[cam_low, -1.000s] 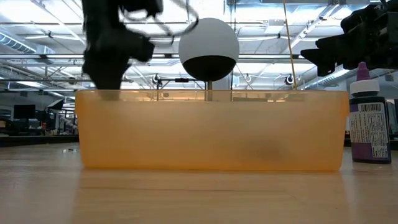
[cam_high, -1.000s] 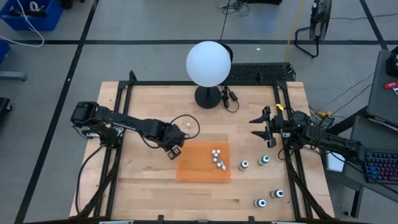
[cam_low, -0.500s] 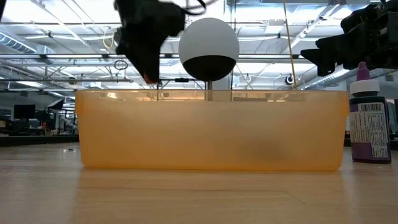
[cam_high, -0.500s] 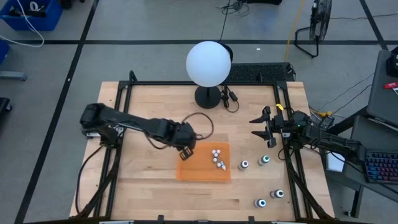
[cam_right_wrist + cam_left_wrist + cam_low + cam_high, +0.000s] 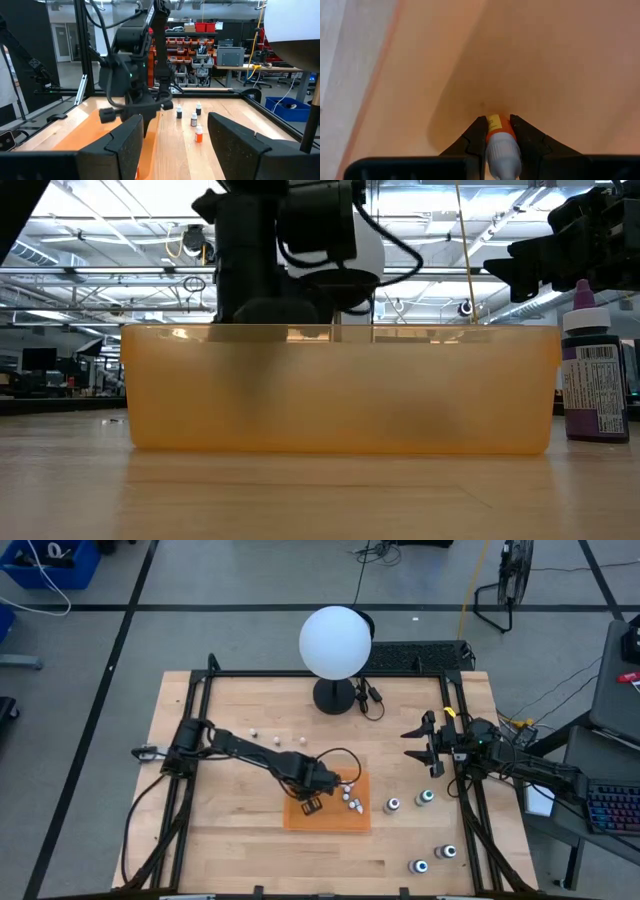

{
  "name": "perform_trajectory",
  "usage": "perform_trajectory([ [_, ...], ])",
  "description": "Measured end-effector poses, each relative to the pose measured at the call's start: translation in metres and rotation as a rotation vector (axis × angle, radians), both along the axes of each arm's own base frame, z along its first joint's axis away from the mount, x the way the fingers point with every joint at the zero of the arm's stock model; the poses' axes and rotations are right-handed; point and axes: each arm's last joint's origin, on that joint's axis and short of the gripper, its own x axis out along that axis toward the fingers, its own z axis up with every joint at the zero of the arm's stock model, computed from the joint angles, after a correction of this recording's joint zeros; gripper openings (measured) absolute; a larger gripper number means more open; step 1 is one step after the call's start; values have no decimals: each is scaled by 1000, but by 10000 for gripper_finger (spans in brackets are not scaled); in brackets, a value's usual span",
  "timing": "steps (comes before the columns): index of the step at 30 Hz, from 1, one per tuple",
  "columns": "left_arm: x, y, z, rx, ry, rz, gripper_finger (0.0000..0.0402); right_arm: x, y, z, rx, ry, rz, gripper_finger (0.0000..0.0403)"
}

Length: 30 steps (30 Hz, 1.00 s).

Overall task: Pick & Place food coloring
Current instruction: Put the small orange food coloring bottle into the orange container, then put the small black food coloring bottle into the orange container

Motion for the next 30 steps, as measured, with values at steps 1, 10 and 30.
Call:
perform_trajectory([
  [1,-1,1,-2,2,14,10,68,0,0,0,0,0,0,212],
  [10,-2,1,-4,5,33,26,88,0,0,0,0,0,0,209],
  [30,-14,10,59,-2,-141,44,267,0,0,0,0,0,-1,210],
])
